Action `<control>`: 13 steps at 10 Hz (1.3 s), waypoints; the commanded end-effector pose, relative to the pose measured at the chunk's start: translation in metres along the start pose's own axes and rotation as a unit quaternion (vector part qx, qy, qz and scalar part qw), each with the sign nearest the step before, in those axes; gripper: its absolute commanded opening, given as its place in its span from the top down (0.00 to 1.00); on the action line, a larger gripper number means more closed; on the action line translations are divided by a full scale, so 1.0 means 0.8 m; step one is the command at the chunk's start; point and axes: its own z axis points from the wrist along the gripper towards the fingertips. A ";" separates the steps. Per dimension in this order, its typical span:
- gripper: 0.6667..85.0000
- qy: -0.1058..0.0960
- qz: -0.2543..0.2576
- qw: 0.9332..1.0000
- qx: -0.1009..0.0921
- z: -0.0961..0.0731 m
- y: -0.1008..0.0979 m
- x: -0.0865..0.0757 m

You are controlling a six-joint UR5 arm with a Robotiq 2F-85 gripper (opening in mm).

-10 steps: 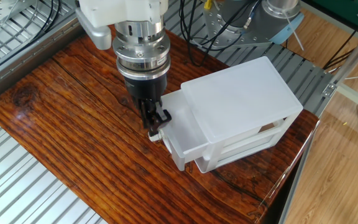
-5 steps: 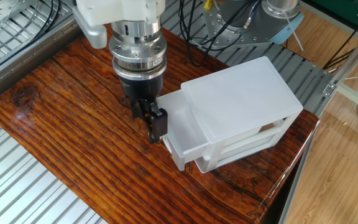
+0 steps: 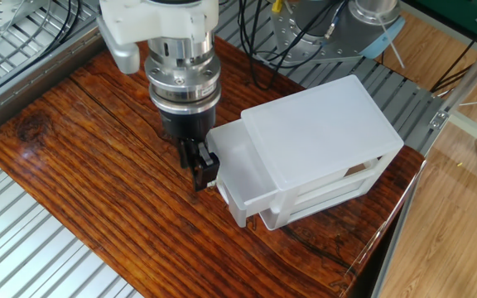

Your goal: Use the gripper to push and close the drawer

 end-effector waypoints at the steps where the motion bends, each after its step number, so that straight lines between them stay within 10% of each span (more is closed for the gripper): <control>1: 0.38 0.009 0.004 1.000 -0.002 0.005 0.003 0.006; 13: 0.41 0.020 -0.005 1.000 0.000 0.026 -0.005 0.014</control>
